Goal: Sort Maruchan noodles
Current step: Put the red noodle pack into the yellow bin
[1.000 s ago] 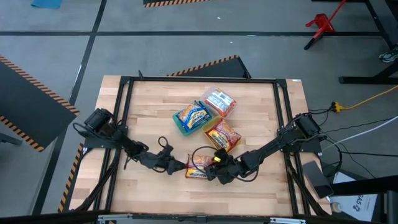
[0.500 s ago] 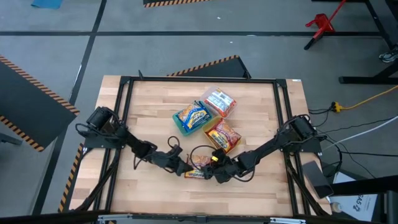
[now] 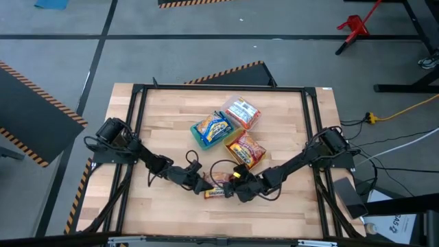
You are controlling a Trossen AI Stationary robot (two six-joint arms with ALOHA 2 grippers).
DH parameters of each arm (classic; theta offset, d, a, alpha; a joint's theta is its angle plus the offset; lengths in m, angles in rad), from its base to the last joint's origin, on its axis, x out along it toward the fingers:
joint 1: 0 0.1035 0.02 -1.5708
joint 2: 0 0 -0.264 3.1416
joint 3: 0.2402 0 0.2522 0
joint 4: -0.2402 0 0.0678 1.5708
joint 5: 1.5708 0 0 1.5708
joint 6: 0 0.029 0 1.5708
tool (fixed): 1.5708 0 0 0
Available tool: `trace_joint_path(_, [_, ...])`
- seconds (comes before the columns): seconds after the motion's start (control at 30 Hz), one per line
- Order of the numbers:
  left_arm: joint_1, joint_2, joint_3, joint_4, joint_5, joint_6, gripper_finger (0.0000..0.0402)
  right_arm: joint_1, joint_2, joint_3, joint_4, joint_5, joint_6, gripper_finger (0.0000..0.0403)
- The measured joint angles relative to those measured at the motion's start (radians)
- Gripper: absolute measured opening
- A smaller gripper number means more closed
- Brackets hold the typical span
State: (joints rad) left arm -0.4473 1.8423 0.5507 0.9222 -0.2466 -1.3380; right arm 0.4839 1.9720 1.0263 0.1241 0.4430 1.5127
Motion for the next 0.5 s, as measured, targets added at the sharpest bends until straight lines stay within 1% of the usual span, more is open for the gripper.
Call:
trace_joint_path(0.1, [0.000, 0.000, 0.000, 0.011, 0.010, -0.015, 0.0146, 0.000, 0.000, -0.001, 0.018, -0.004, -0.002, 0.0006])
trace_joint_path(0.2, [0.000, 0.000, 0.000, 0.045, 0.009, -0.021, 0.0146, -0.001, 0.000, 0.000, 0.044, -0.017, -0.006, 0.0005])
trace_joint_path(0.37, [0.005, -0.001, 0.001, 0.156, 0.007, -0.021, 0.0147, -0.001, -0.011, 0.028, 0.033, -0.017, -0.038, 0.0002])
trace_joint_path(0.5, [0.024, -0.004, 0.002, 0.198, 0.049, -0.017, 0.0147, 0.000, -0.046, 0.041, 0.006, 0.002, -0.060, 0.0000])
